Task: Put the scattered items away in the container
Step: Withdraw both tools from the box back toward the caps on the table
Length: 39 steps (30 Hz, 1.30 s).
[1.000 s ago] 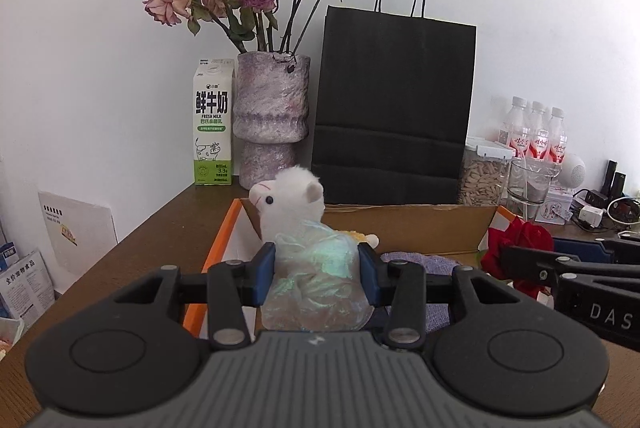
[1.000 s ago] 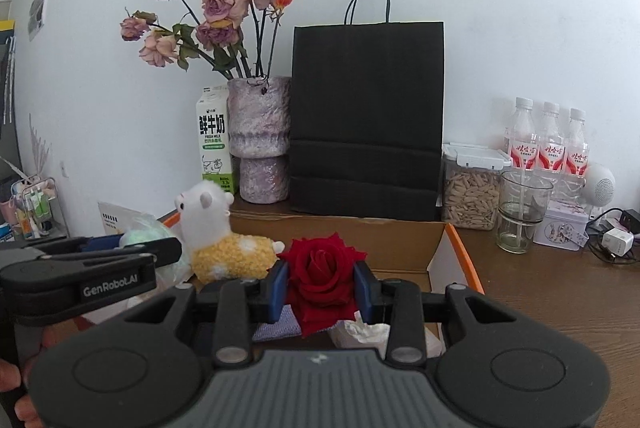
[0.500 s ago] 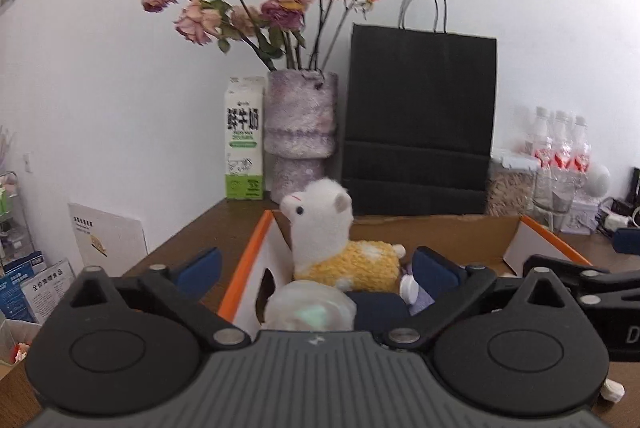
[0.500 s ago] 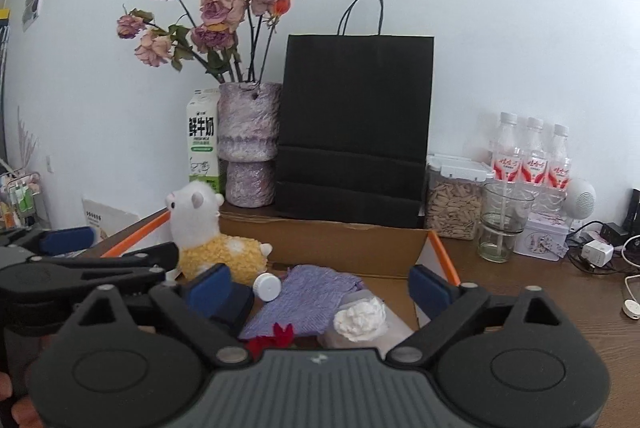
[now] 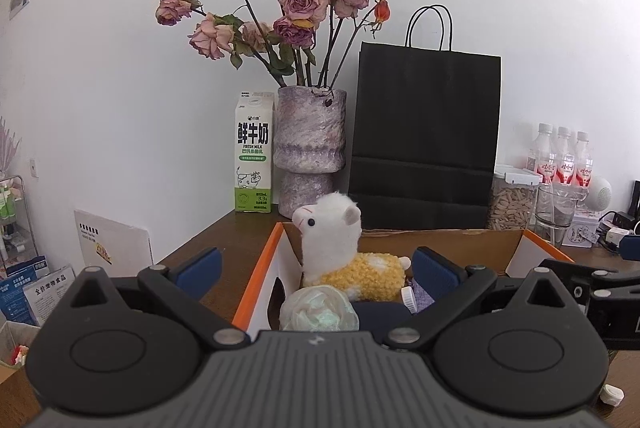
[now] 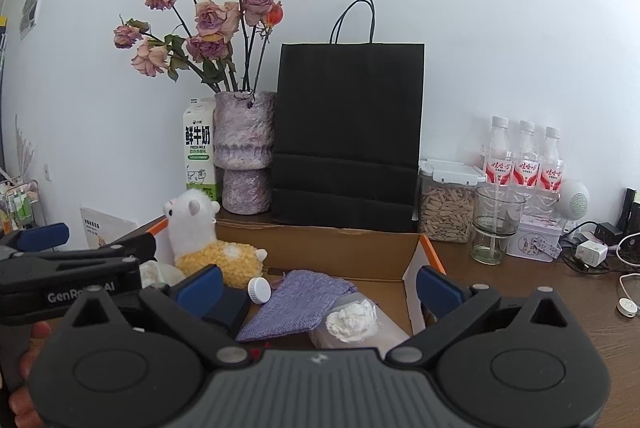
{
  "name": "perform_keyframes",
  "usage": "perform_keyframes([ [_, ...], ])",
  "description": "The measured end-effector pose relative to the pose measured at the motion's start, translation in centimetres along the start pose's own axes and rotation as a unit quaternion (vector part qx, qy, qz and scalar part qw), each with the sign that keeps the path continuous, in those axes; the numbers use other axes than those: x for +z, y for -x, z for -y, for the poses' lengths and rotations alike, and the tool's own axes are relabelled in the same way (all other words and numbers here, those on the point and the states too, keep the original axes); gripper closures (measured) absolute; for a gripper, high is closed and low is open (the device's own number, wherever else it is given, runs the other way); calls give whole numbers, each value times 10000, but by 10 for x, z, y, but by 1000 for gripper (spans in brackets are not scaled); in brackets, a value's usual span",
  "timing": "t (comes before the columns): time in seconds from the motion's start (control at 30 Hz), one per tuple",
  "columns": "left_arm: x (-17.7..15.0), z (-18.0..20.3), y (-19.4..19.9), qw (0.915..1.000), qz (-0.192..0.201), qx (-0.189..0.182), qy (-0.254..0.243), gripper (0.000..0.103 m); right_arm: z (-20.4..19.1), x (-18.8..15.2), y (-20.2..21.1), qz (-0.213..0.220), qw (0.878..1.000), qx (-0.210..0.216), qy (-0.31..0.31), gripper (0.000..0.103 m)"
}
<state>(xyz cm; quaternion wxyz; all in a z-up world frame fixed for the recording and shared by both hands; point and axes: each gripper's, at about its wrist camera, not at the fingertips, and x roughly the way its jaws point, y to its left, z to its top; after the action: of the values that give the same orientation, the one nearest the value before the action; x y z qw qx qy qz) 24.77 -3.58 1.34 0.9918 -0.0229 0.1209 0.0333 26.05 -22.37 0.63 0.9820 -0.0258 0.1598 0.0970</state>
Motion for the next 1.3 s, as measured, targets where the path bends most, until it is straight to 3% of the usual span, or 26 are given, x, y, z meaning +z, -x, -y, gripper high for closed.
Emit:
perform_keyframes([
  [0.6, -10, -9, 26, 9996, -18, -202, -178, 0, 5, -13, 24, 163, 9997, -62, 173, 0],
  [0.9, -18, -16, 41, 9990, -124, -359, -248, 0, 4, -17, 56, 229, 9993, 180, 254, 0],
  [1.3, -31, -13, 50, 9965, -423, -502, -514, 0, 10, -37, 71, -174, 9993, 297, 170, 0],
])
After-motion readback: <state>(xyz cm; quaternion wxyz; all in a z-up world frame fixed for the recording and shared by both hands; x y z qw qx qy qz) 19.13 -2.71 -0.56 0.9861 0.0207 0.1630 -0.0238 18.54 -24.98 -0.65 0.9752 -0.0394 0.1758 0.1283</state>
